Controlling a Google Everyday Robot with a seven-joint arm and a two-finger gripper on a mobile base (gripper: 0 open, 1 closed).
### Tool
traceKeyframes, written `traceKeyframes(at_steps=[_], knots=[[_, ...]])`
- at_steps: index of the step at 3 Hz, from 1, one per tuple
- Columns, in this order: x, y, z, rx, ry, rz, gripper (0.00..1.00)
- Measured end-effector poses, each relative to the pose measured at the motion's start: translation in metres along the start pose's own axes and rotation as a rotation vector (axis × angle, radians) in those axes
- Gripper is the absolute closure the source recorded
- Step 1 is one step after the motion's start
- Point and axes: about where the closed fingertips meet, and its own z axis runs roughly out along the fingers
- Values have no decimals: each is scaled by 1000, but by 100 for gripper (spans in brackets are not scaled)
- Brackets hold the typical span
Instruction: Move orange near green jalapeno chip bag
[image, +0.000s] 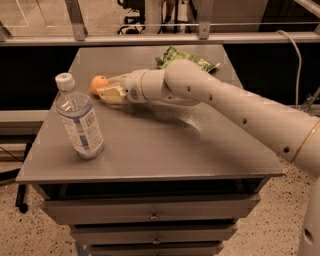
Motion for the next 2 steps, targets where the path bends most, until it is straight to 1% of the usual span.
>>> traceKeyframes(at_steps=[1, 2], knots=[[0, -9, -21, 43, 8, 1, 100], [-14, -39, -94, 188, 51, -51, 100]])
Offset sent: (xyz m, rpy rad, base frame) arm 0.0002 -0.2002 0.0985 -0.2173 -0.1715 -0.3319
